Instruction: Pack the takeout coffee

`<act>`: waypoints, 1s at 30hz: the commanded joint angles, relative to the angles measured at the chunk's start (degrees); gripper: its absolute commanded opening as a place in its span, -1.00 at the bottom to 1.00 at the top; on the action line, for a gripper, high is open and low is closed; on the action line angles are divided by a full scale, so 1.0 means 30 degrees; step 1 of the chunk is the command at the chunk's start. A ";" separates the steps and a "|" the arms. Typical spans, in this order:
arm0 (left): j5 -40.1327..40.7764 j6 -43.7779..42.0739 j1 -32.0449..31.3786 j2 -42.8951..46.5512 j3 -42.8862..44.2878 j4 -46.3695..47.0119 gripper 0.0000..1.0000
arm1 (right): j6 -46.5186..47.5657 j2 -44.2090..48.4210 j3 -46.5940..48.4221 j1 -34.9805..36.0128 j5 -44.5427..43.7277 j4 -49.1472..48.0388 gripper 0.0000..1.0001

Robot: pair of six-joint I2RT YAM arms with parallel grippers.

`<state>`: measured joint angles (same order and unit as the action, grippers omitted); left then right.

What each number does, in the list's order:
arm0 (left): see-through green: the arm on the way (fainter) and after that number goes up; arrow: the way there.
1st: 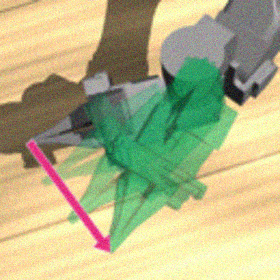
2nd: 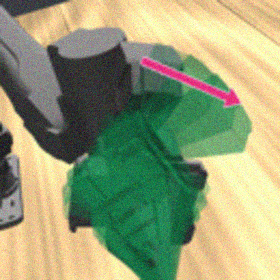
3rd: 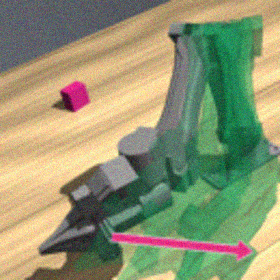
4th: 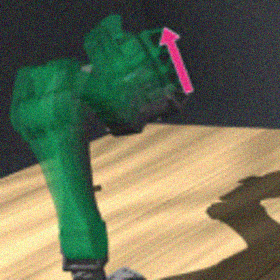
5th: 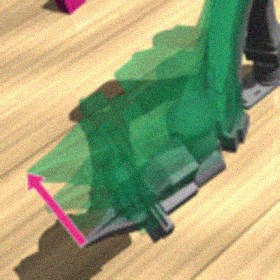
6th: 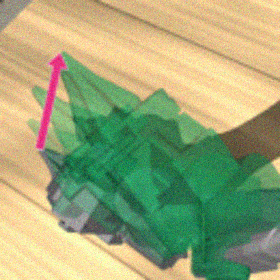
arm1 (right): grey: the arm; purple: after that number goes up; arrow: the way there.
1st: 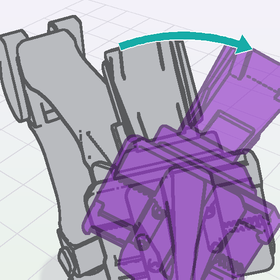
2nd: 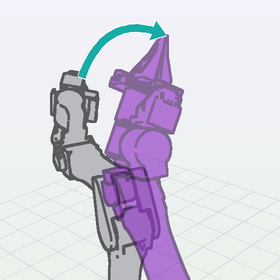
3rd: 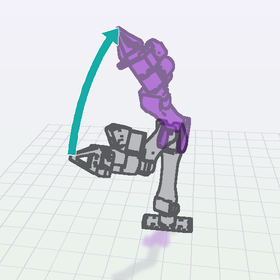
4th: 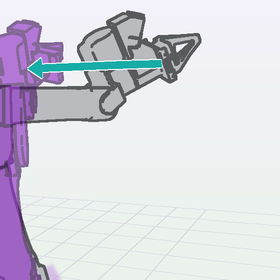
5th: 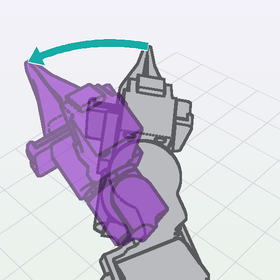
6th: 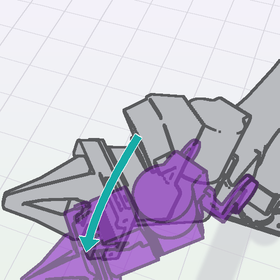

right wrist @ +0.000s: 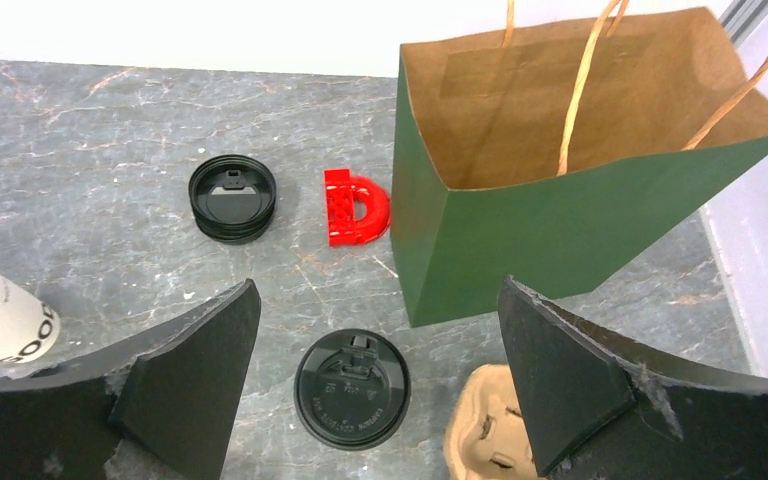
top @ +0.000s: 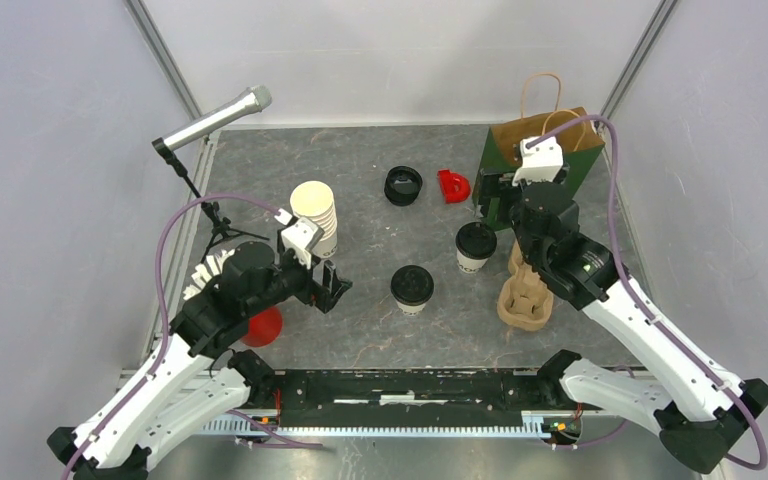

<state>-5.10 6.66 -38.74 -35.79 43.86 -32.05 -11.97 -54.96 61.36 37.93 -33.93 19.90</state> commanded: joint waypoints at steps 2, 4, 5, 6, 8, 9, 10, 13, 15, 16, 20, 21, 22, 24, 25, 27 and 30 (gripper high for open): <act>-0.1135 -0.0711 0.0022 0.0468 -0.0218 0.0648 0.87 | 0.3107 -0.1544 0.2231 -0.0243 -0.0239 -0.0396 0.92; -0.1349 -0.0587 0.0016 0.0449 -0.0239 0.0748 0.87 | 0.4500 -0.2547 0.3151 -0.0388 0.0207 0.0204 0.91; -0.1570 -0.0578 0.0023 0.0416 -0.0206 0.0787 0.87 | 0.5148 -0.3002 0.3345 -0.0518 0.0414 0.0172 0.91; -0.1849 -0.0578 0.0023 0.0374 -0.0146 0.0853 0.87 | 0.5642 -0.3303 0.3367 -0.0801 0.0594 -0.0092 0.91; -0.2122 -0.0112 0.0023 0.0173 0.0039 0.1068 0.87 | 0.6879 -0.4011 0.3162 -0.1643 0.1668 -0.1026 0.88; -0.2251 0.0365 0.0023 0.0026 0.0145 0.1219 0.87 | 0.7133 -0.4444 0.3318 -0.2106 0.2009 -0.0994 0.87; -0.2479 0.0853 0.0023 -0.0299 0.0255 0.1417 0.89 | 0.7009 -0.5156 0.4050 -0.2639 0.2251 -0.0430 0.83; -0.3224 0.3441 0.0023 -0.2058 0.0715 0.1520 0.90 | 0.6981 -0.7307 0.6825 -0.4010 0.4150 0.1599 0.78; -0.3434 0.5373 0.0012 -0.2829 0.0645 0.1499 0.90 | 0.7150 -0.8580 0.8684 -0.4618 0.4874 0.2786 0.77; -0.3356 0.6455 0.0008 -0.2945 0.0581 0.1503 0.91 | 0.7168 -0.9147 0.9638 -0.4885 0.5136 0.3424 0.77; -0.2561 0.8299 -0.0001 -0.3359 0.2725 -0.1280 0.84 | 0.7145 -1.1460 1.3945 -0.5880 0.7015 0.6164 0.71; -0.2331 0.8414 -0.0005 -0.3546 0.3729 -0.2388 0.84 | 0.7027 -1.2072 1.4844 -0.6193 0.7326 0.6931 0.68; -0.2103 0.8503 -0.0007 -0.3725 0.4477 -0.3387 0.84 | 0.6957 -1.2580 1.5594 -0.6526 0.7493 0.7658 0.65; -0.1833 0.8823 -0.0002 -0.3972 0.5734 -0.4654 0.84 | 0.6698 -1.3172 1.5996 -0.7038 0.7786 0.8565 0.59; -0.1817 0.9050 0.0021 -0.3934 0.5985 -0.4926 0.84 | 0.6553 -1.3071 1.5551 -0.7229 0.8081 0.8398 0.57; -0.1804 0.9621 -0.0010 -0.3560 0.5958 -0.4975 0.84 | 0.6594 -1.2873 1.4396 -0.7454 0.8714 0.7800 0.51; -0.1568 1.0051 0.0002 -0.3275 0.5854 -0.4989 0.82 | 0.6743 -1.3498 1.4578 -0.7451 0.9255 0.8086 0.46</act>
<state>-11.18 31.53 -38.74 -46.41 60.71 -42.74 8.23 -93.49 105.43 15.68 -10.57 41.08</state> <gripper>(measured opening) 0.915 0.742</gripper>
